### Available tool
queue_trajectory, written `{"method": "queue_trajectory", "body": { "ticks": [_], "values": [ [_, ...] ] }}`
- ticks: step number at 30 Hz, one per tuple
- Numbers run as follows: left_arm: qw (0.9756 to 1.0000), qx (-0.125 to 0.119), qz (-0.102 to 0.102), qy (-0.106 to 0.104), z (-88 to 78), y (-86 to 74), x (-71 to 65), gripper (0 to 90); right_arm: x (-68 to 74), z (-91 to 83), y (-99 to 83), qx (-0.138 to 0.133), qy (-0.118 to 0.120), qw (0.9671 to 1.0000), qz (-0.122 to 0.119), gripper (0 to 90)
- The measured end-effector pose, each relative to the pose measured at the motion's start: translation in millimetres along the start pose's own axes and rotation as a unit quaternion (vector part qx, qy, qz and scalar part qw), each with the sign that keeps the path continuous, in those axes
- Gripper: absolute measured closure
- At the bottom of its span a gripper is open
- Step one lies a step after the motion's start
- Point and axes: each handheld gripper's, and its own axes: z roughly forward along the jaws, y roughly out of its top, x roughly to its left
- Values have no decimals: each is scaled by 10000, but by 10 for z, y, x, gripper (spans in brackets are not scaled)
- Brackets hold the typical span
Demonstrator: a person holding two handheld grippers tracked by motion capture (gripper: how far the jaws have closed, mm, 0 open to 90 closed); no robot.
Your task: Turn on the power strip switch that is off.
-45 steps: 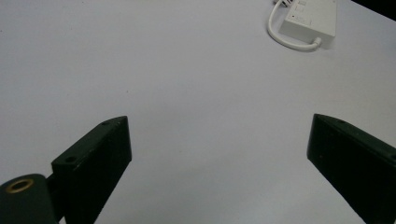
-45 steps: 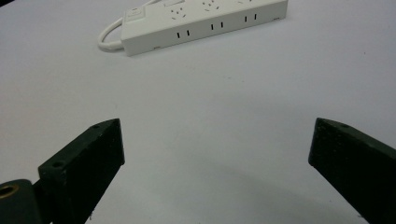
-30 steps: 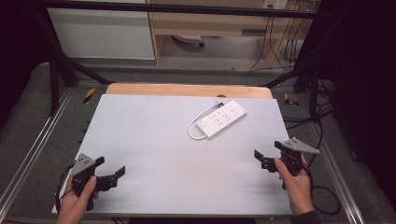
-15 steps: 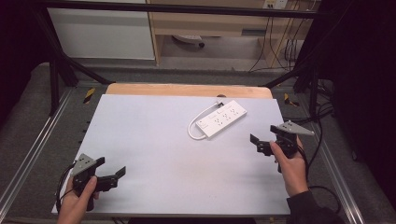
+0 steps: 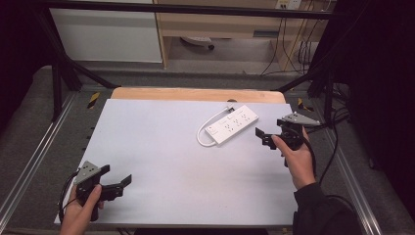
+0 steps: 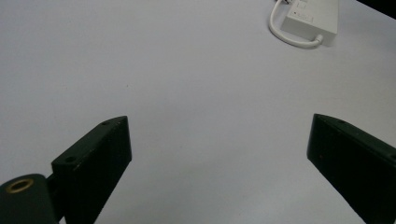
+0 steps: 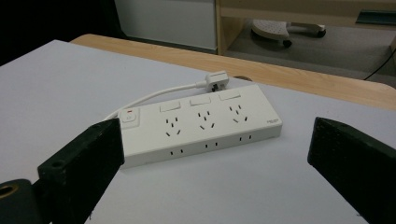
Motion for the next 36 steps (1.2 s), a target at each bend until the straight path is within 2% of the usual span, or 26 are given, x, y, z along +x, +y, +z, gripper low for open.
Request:
{"method": "queue_trajectory", "body": {
  "ticks": [3, 12, 19, 22, 24, 26, 27, 36],
  "values": [
    [10000, 8, -27, -13, 2, -2, -3, 64, -7, 48, 30, 14, 14, 10000, 57, 43],
    [10000, 13, -24, 9, 8, -7, 7, 64, -13, 256, 206, 34, -65, 10000, 4, 55],
    [10000, 26, -17, 10, 13, -6, 12, 64, -61, 370, 294, -26, -42, 9997, 231, 103],
    [10000, 33, -20, 8, 15, -9, 12, 64, -75, 432, 342, -27, -95, 9997, 225, 131],
    [10000, 35, -26, 9, 14, -9, 14, 64, -102, 503, 373, -53, -103, 9994, 335, 181],
    [10000, 37, -21, 10, 14, -8, 16, 64, -110, 525, 375, -86, -106, 9991, 414, 191],
    [10000, 31, -26, -1, 14, -8, 15, 65, -115, 573, 372, -138, -145, 9987, 462, 247],
    [10000, 47, -6, -8, 7, -11, 19, 64, -149, 770, 363, -112, -328, 9984, 448, 328]
  ]
}}
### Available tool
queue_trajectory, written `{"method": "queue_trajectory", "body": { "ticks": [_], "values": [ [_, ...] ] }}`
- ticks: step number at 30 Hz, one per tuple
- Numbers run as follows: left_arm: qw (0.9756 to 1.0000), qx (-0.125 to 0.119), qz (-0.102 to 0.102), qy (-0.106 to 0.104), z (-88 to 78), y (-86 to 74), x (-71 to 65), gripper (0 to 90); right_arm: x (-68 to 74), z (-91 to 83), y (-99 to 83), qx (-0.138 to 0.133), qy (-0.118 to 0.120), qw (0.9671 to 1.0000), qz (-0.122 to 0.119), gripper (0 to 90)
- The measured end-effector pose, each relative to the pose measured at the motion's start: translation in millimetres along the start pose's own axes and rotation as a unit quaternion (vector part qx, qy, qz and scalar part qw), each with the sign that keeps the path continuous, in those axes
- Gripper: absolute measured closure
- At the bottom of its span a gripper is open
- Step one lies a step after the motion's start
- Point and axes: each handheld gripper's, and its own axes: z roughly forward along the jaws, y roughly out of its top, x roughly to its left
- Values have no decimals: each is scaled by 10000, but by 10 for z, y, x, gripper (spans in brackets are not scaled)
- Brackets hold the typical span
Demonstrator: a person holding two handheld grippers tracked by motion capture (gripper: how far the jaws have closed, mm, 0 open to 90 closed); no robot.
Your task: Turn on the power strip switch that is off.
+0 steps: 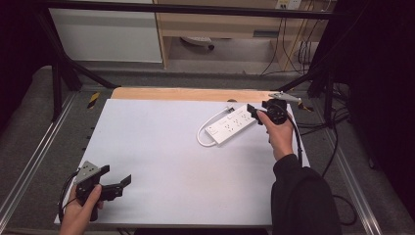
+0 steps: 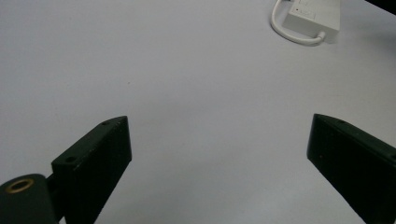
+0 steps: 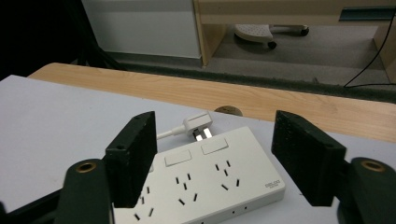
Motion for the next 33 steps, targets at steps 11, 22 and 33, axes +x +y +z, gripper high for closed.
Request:
{"method": "queue_trajectory", "body": {
  "ticks": [11, 22, 33],
  "values": [
    [10000, -4, -25, 7, 3, -1, 4, 64, -79, 143, 46, -165, -218, 9996, 0, 519],
    [10000, 0, -18, -1, 5, -1, 7, 64, -26, 317, 83, -111, -262, 9994, -173, 680],
    [10000, -11, -21, -6, 3, -1, 9, 64, 44, 487, 27, -45, -217, 9994, -269, 813]
  ]
}}
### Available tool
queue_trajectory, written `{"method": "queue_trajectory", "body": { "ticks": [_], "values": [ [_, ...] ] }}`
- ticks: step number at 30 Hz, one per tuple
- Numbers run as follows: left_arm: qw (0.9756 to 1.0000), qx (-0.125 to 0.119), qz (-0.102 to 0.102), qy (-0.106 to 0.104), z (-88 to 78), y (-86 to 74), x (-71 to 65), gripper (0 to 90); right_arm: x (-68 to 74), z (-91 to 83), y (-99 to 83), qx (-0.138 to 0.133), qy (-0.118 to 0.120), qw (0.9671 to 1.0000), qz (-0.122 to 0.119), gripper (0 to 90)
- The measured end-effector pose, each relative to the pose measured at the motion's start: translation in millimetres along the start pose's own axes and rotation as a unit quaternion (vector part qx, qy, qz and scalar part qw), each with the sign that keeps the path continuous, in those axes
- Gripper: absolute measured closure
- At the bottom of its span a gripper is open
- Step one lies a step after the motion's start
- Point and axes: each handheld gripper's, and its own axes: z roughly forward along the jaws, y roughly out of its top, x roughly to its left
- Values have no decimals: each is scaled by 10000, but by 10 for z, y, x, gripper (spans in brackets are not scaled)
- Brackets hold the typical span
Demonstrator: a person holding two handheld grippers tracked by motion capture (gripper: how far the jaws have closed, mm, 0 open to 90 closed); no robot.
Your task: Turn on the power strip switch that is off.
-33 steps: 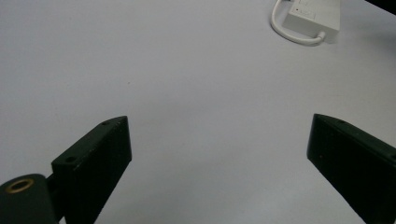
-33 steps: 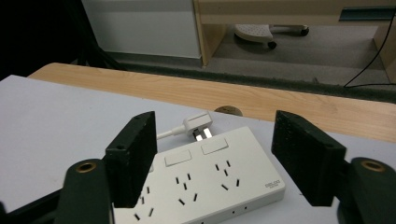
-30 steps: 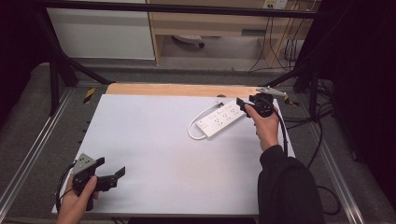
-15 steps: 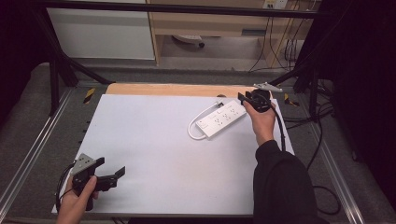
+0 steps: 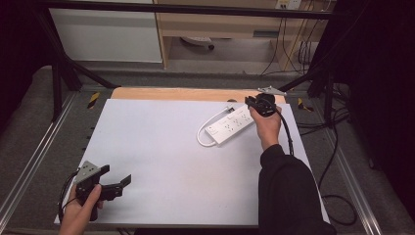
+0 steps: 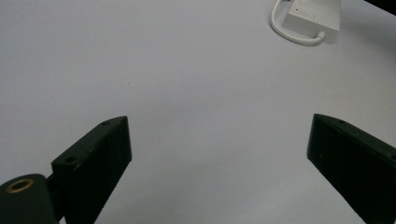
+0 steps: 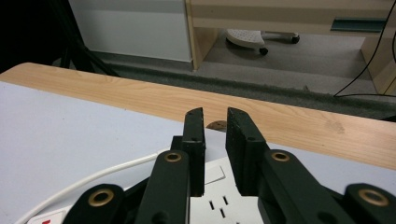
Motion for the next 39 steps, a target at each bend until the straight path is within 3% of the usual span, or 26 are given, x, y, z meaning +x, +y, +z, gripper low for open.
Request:
{"method": "queue_trajectory", "body": {
  "ticks": [5, 19, 39],
  "values": [
    [10000, 0, 2, 3, 0, -2, 3, 65, 44, 54, -22, 48, 27, 9999, -154, 833],
    [10000, -15, 11, 10, 1, -1, 8, 65, 55, 195, -117, 185, 76, 9998, -12, 885],
    [10000, -8, 20, 21, 0, 0, 12, 65, 187, 343, -287, 501, 264, 9983, -144, 900]
  ]
}}
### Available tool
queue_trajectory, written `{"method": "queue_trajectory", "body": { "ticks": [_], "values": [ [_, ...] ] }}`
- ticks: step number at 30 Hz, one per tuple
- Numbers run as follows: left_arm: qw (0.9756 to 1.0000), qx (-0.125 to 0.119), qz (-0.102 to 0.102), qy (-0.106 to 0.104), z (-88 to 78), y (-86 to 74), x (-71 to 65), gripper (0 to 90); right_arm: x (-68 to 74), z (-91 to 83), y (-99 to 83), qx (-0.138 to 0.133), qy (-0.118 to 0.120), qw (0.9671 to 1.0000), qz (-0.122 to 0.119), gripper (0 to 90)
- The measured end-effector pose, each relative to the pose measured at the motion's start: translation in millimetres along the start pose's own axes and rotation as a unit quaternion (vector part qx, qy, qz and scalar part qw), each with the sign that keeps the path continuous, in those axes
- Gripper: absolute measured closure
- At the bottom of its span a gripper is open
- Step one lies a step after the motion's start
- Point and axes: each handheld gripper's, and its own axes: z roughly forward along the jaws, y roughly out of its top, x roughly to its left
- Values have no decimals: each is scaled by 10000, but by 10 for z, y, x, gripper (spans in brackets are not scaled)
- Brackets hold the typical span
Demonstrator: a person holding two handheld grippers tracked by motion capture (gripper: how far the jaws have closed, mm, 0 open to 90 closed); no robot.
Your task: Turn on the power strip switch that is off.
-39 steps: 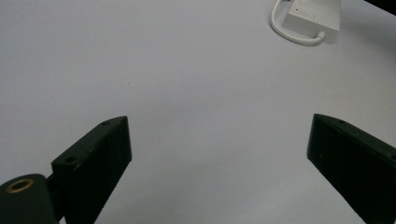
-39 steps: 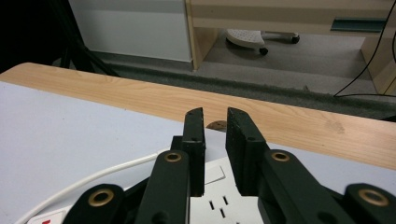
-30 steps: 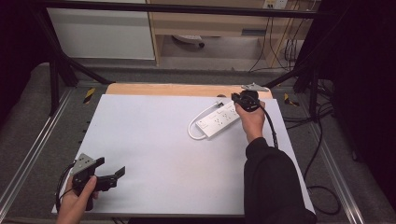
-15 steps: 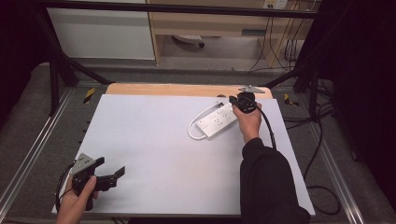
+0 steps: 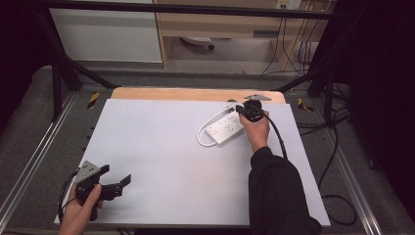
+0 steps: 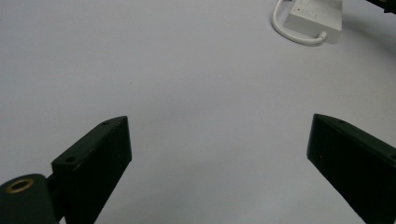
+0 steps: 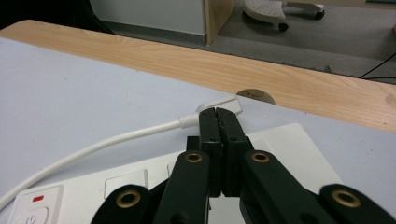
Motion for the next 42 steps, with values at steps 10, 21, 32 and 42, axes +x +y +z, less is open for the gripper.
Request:
{"method": "queue_trajectory", "body": {
  "ticks": [10, 21, 32, 42],
  "values": [
    [10000, 20, -11, 6, 5, -2, 2, 64, 68, 53, -110, 146, 85, 9998, -70, 900],
    [10000, 8, -14, 10, 6, -2, 6, 64, 135, 113, -168, 207, 152, 9996, -75, 900],
    [10000, 11, -21, -5, 4, -2, 3, 65, 172, 143, -185, 234, 182, 9995, -87, 900],
    [10000, 6, -27, -10, 2, -1, 4, 65, 193, 167, -208, 234, 184, 9995, -57, 900]
  ]
}}
